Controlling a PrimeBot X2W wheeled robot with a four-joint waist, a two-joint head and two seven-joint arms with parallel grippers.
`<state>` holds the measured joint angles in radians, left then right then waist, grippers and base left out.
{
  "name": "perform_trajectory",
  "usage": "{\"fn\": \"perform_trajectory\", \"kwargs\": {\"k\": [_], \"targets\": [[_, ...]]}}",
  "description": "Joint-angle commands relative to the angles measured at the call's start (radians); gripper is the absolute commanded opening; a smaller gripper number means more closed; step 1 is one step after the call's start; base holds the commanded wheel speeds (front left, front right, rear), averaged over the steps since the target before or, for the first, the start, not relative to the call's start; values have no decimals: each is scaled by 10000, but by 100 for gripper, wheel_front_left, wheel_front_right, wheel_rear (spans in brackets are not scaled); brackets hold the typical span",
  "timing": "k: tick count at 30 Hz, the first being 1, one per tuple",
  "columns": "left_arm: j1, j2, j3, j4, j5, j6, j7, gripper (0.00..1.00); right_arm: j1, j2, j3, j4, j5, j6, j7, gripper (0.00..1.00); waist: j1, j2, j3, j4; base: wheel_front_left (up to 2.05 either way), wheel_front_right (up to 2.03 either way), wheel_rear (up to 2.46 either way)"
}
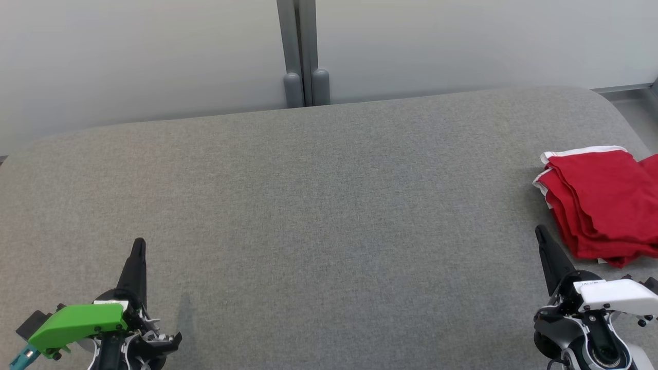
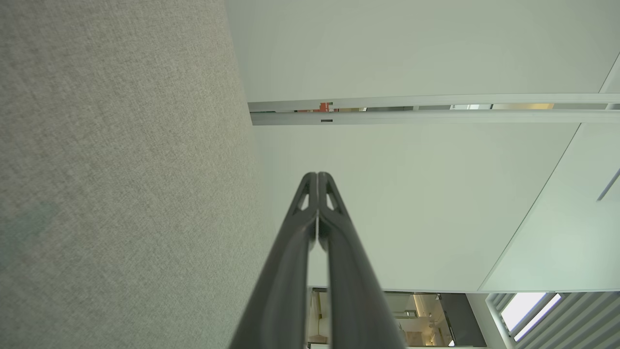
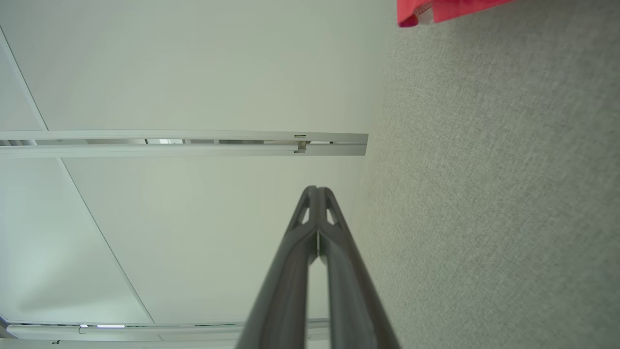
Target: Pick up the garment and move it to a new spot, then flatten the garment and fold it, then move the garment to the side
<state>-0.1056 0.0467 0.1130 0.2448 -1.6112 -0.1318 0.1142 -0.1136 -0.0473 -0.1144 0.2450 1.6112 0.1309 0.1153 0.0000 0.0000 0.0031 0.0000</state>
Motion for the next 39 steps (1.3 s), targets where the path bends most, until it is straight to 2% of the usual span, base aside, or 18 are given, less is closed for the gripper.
{"fn": "perform_trajectory", "kwargs": {"k": [1, 39], "targets": [[-71, 66, 28, -6, -30, 21, 38, 0, 108, -55, -17, -36, 33, -3, 14, 0, 0, 0, 0, 0, 0, 0, 0], [-70, 66, 23, -9, -31, 21, 35, 0, 107, -54, -15, -34, 35, -3, 11, 0, 0, 0, 0, 0, 0, 0, 0]]}}
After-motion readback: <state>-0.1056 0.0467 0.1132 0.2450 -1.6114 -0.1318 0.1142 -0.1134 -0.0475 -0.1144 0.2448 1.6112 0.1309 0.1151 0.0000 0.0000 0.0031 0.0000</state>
